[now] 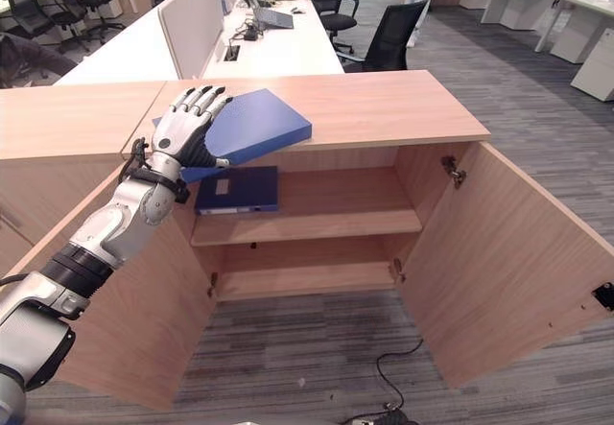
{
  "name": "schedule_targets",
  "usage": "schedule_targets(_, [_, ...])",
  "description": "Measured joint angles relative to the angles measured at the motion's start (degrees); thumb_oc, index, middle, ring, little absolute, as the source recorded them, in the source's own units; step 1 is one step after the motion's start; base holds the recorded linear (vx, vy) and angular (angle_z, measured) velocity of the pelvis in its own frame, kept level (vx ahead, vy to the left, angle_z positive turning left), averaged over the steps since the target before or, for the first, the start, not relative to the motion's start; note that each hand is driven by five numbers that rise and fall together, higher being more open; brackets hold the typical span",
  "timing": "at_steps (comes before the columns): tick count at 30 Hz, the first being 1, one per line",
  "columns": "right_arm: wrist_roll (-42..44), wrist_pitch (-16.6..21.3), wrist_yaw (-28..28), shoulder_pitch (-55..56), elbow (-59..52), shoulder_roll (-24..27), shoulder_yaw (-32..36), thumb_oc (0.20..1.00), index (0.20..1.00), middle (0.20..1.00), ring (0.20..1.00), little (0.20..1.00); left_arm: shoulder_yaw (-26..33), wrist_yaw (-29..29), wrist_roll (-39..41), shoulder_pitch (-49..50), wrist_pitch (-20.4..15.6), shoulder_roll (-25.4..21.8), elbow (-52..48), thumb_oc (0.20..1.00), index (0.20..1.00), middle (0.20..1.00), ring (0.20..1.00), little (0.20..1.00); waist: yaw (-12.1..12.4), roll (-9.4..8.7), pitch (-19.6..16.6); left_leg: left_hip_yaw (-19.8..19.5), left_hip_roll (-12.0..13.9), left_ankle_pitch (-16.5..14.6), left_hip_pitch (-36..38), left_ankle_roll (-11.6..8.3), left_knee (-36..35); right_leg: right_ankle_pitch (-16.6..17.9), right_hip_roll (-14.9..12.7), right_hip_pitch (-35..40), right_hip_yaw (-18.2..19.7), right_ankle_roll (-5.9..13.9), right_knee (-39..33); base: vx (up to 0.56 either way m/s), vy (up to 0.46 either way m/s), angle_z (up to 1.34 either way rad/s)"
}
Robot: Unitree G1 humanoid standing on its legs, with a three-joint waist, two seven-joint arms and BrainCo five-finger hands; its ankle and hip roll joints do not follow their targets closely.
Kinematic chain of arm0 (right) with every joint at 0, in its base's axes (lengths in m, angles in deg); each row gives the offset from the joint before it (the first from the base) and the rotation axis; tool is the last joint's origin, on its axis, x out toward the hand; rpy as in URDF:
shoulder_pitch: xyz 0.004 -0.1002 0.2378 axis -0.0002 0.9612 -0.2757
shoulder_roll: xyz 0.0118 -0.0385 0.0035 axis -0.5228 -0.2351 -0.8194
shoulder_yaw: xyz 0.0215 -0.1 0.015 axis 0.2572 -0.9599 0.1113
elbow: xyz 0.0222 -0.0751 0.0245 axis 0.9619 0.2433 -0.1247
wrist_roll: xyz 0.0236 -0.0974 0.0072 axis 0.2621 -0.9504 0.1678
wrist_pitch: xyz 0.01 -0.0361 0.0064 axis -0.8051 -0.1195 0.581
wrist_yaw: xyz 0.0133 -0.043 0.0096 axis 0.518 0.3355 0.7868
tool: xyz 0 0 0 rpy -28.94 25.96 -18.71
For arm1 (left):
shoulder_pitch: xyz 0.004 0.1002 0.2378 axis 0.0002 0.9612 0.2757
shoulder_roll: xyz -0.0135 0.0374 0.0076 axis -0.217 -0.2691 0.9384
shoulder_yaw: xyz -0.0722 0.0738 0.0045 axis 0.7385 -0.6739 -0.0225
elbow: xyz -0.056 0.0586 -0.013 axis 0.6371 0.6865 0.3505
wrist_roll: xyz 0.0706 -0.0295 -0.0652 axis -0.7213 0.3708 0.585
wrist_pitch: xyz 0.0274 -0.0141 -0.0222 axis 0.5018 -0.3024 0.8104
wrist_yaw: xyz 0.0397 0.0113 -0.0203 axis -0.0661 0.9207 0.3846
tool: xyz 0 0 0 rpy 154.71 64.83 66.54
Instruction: Put the empty folder in the office cabinet
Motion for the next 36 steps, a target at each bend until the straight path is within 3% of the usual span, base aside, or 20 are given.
schedule_targets(6, [-0.01, -0.12, 0.09, 0.02, -0.01, -0.01, 0.42, 1.000, 1.000, 1.000, 1.000, 1.000, -0.36, 0.93, 1.16, 0.00, -0.53, 1.49, 0.61, 1.000, 1.000, 1.000, 1.000, 1.000, -0.16, 0.10, -0.17, 0.24, 0.00, 0.00, 0.15, 0.01, 0.00, 0.01, -0.01, 0.00, 0.22, 0.00, 0.02, -0.01, 0.003, -0.02])
schedule_targets(13, [-0.01, -0.16, 0.11, 0.01, 0.14, 0.01, 1.08, 1.000, 1.000, 1.000, 1.000, 1.000, -2.41, 1.01, 1.14, -0.02, 1.40, 3.24, 11.45, 1.000, 1.000, 1.000, 1.000, 1.000, -1.28, 0.41, -0.58, 0.64, 0.07, -0.12, 0.22, -0.05, -0.02, -0.08, -0.01, -0.08, 0.45, 0.12, 0.03, 0.00, 0.000, -0.01])
schedule_targets(19, [0.00, -0.12, 0.08, 0.03, 0.12, 0.00, 1.20, 1.000, 1.000, 1.000, 1.000, 1.000, -2.78, 1.02, 0.99, -0.12, 1.98, 3.35, 14.72, 1.000, 1.000, 1.000, 1.000, 1.000, -1.59, 0.35, -0.58, 0.89, 0.09, -0.35, 0.31, -0.09, -0.41, -0.12, -0.06, -0.19, 0.68, 0.16, 0.05, 0.00, -0.001, -0.03])
schedule_targets(36, [0.22, 0.21, -0.13, -0.13, 0.33, 0.02, 0.86, 1.000, 1.000, 1.000, 1.000, 1.000, -11.20, 0.11, -3.65, -10.12, 6.16, 6.14, 38.93, 1.000, 1.000, 1.000, 1.000, 1.000, -2.59, 0.00, -0.79, 1.03, 0.11, -0.43, 0.30, -0.06, 0.01, -0.15, -0.06, -0.25, 0.70, 0.15, 0.31, 0.00, -0.001, 0.00])
